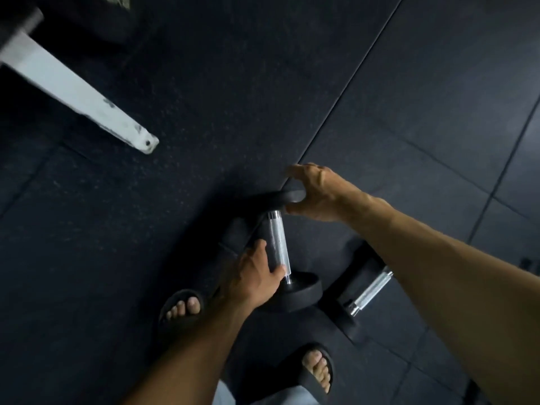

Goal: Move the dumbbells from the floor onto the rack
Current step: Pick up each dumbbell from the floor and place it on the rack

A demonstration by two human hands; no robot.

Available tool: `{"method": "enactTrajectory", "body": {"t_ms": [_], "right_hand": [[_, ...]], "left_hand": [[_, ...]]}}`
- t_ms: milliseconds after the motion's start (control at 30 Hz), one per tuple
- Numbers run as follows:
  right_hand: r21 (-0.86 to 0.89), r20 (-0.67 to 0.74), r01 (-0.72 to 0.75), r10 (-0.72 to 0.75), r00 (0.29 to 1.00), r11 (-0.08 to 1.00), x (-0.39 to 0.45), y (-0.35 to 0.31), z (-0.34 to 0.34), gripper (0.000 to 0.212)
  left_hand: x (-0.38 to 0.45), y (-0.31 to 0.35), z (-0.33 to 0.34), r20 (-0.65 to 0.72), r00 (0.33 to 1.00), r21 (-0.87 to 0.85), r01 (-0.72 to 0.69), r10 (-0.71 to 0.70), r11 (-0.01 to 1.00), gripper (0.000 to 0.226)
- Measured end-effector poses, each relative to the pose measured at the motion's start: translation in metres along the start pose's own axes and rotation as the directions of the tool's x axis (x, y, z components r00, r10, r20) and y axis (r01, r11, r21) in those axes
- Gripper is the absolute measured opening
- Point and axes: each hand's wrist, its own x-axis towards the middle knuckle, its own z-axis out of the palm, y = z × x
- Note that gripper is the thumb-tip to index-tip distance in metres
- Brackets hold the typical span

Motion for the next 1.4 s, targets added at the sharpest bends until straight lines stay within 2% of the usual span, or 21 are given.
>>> {"method": "enactTrajectory", "body": {"t_ms": [133, 267, 400, 533, 800, 1000, 1067, 1167, 1333, 1400], "right_hand": [[0.038, 0.018, 0.055, -0.056, 0.998, 0.998, 0.03, 0.026, 0.053, 0.052], [0.076, -0.067, 0.114, -0.109, 0.992, 0.991, 0.043, 0.036, 0.075, 0.055], [0.114, -0.139, 0.158, -0.142, 0.98, 0.981, 0.053, 0.045, 0.085, 0.045], [0.147, -0.164, 0.168, -0.144, 0.976, 0.975, 0.053, 0.051, 0.083, 0.039], [0.342, -0.224, 0.093, -0.015, 0.975, 0.935, 0.013, 0.052, 0.069, 0.033], [0.342, -0.282, 0.088, 0.013, 0.959, 0.936, -0.032, 0.022, 0.009, 0.03], [0.337, -0.312, 0.089, 0.022, 0.95, 0.937, -0.052, 0.009, -0.022, 0.029], [0.345, -0.358, 0.102, 0.03, 0.933, 0.933, -0.091, -0.015, -0.078, 0.026], [0.312, -0.439, 0.158, -0.005, 0.898, 0.937, -0.166, -0.069, -0.185, 0.024], [0.291, -0.467, 0.183, -0.027, 0.884, 0.939, -0.198, -0.096, -0.229, 0.024]], "left_hand": [[0.038, -0.017, 0.043, 0.039, 0.998, -0.188, 0.047, -0.04, 0.981, 0.078], [0.049, -0.017, 0.059, 0.108, 0.993, -0.341, 0.08, -0.046, 0.937, 0.087], [0.057, -0.019, 0.064, 0.126, 0.991, -0.442, 0.096, -0.045, 0.892, 0.093], [0.054, -0.012, 0.06, 0.116, 0.991, -0.44, 0.108, -0.062, 0.892, 0.09], [0.026, -0.012, 0.034, 0.059, 0.998, -0.33, 0.026, -0.007, 0.944, 0.075], [-0.031, 0.015, -0.008, 0.061, 0.997, -0.301, -0.024, 0.044, 0.953, 0.088], [-0.057, 0.031, -0.03, 0.048, 0.996, -0.304, -0.053, 0.071, 0.951, 0.084], [-0.102, 0.061, -0.071, 0.012, 0.991, -0.297, -0.126, 0.136, 0.946, 0.075], [-0.199, 0.113, -0.151, -0.048, 0.977, -0.257, -0.215, 0.209, 0.942, 0.079], [-0.242, 0.131, -0.186, -0.087, 0.968, -0.221, -0.249, 0.235, 0.943, 0.071]]}}
